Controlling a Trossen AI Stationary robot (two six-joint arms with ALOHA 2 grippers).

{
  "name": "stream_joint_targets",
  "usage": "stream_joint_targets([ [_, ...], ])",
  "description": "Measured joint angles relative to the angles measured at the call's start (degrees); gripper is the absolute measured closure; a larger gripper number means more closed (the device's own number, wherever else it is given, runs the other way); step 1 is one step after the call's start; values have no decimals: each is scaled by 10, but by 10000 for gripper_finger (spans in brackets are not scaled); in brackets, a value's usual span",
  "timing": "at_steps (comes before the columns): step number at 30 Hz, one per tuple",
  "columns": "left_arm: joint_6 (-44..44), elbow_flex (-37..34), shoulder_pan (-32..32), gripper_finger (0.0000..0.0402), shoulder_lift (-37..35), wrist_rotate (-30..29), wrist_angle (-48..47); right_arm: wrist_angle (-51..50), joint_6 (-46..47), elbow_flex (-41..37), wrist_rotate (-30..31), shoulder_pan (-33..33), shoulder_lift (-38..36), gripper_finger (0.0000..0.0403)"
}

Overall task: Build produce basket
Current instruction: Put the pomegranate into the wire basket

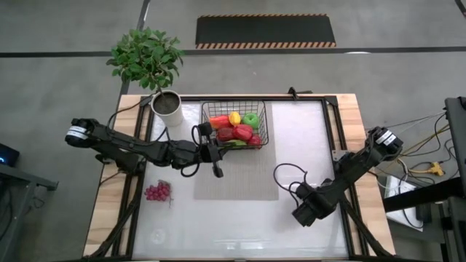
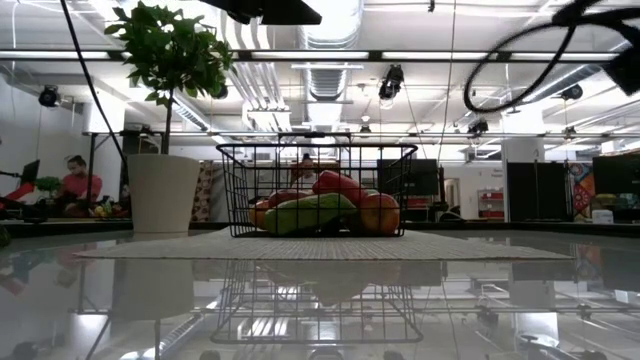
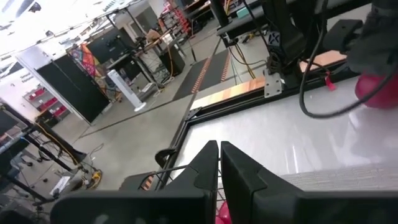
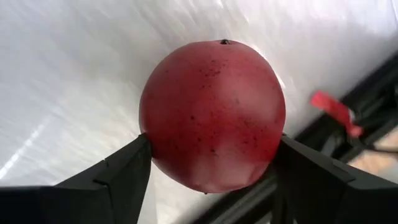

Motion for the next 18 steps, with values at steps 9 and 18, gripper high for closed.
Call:
stream_joint_targets([
  [9,13,-30,-1,400,-40,0,0,10,-12,21,178,-40,-96,126],
  [18,47,-74,-1,400,-83,0,35,125,-159,33,256,-201,-204,168],
])
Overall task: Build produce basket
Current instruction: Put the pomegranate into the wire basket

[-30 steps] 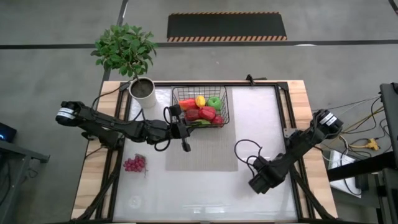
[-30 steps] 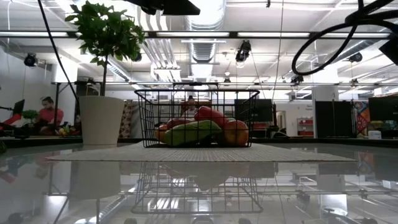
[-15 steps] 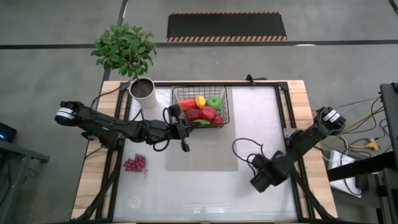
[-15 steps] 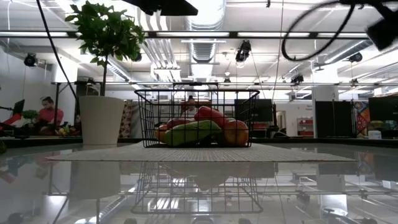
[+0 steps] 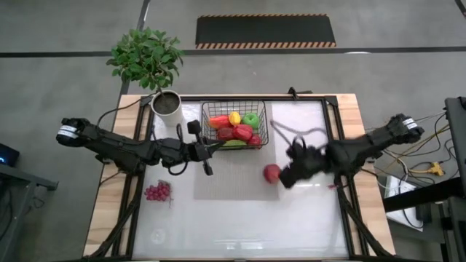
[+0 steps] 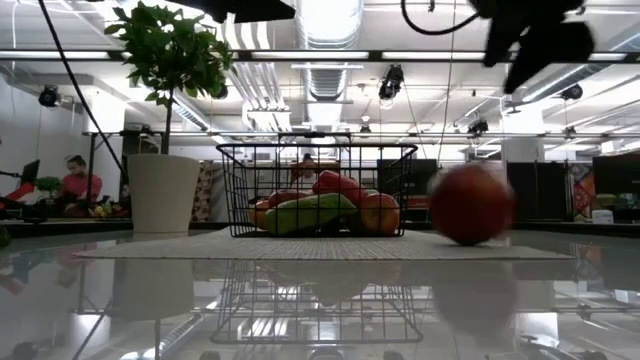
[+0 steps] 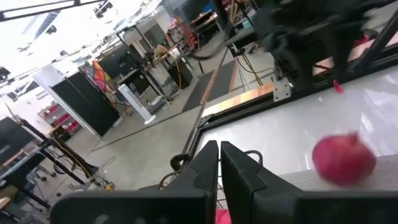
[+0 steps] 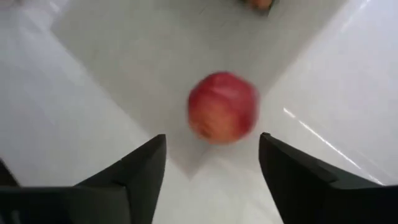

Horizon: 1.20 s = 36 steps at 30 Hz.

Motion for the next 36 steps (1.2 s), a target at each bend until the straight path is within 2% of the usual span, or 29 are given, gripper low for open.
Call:
stream_joint_targets([
  [5,-17,-27,0,400,-27,2,2,-6,-100,-8,-22,-71,-15,210],
  [8,-58,-52,0,400,-34,47,-11,14,-165,-25,-15,-77,-5,231],
  [11,-82,-78,-1,400,-28,90,-6,87,-223,-58,-2,-76,7,251],
  [14,-137,-88,-1,400,-14,96,-5,176,-275,-99,5,-76,22,273],
  [20,-184,-94,-6,394,27,120,-5,332,-358,-171,78,-77,66,317],
  [23,-185,-92,-16,367,52,121,-5,440,-397,-203,93,-81,94,337],
  [27,-188,-89,-30,302,87,121,12,552,-444,-228,98,-86,135,360],
  [30,-201,-92,-42,247,119,120,68,568,-470,-229,104,-85,146,373],
  [32,-217,-93,-45,216,145,118,102,560,-473,-229,132,-85,147,381],
  [36,-232,-91,-44,179,200,115,149,549,-480,-242,186,-86,142,393],
])
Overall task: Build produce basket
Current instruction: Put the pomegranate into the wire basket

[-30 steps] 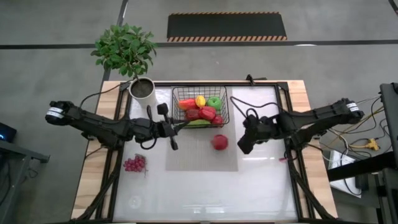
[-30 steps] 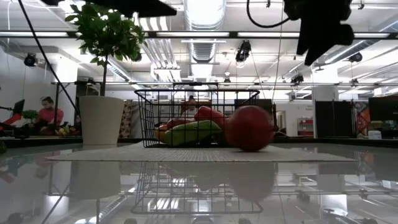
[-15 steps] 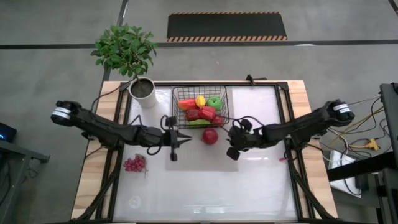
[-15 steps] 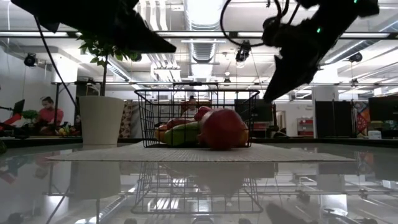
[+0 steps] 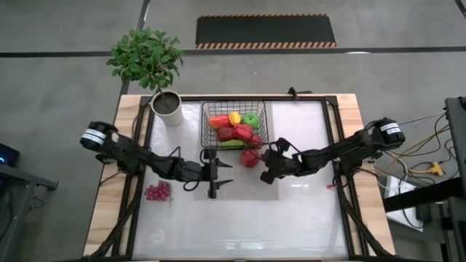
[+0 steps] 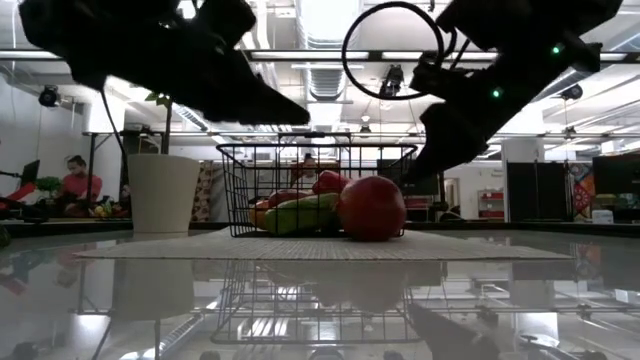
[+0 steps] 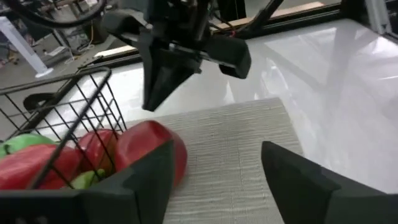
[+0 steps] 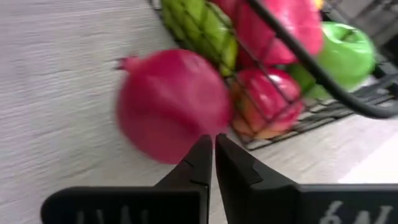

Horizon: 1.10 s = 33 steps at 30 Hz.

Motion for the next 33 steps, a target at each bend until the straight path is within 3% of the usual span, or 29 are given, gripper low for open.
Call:
stream_joint_targets([
  [5,0,6,0,168,74,-47,91,43,-3,-40,26,-8,-2,394],
  [10,-9,16,1,168,123,-121,102,116,-3,-80,28,-16,-3,394],
  [18,-29,62,22,168,199,-135,102,153,0,-97,26,-22,-2,394],
  [21,-29,80,26,168,218,-169,101,153,2,-97,18,-22,-1,394],
  [33,-29,86,49,169,230,-169,101,153,12,-108,-4,-23,-1,394],
])
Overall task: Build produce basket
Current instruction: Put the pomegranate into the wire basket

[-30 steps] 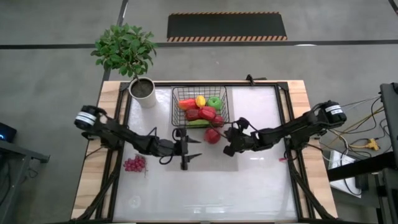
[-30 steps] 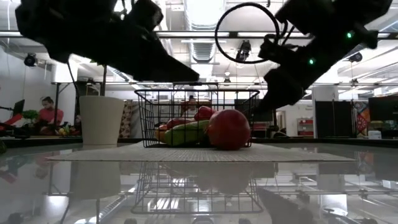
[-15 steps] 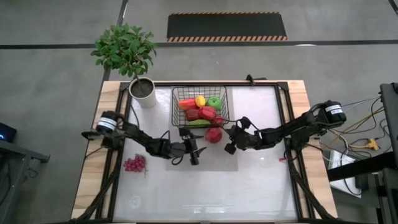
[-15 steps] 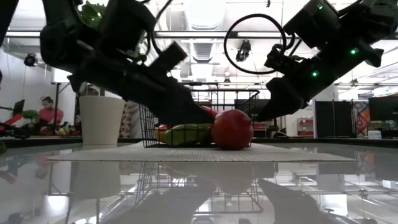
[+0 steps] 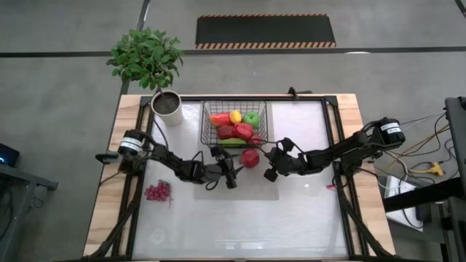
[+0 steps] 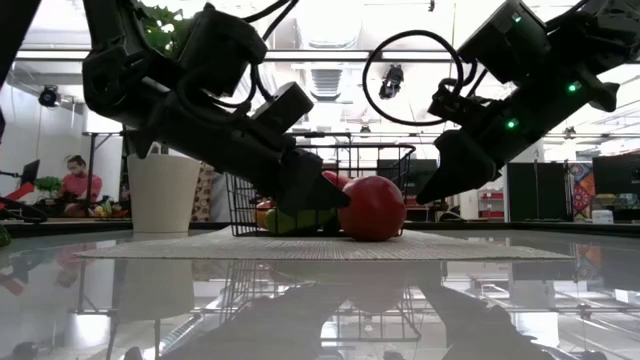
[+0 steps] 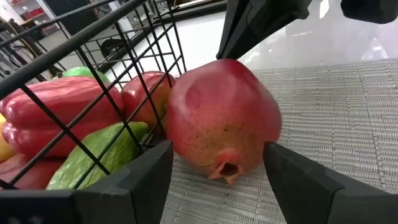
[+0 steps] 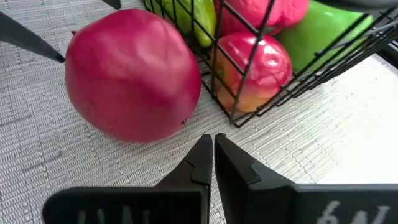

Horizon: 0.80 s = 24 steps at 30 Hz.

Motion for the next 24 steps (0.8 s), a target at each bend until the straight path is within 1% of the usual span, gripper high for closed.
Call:
stream_joint_targets([
  [8,-1,0,4,169,1,10,0,0,2,-1,-15,0,0,394],
  [10,-1,-1,4,175,1,10,-1,0,3,-1,-15,0,0,394],
  [24,-15,-3,5,272,1,25,-22,0,11,-1,-15,0,0,394],
])
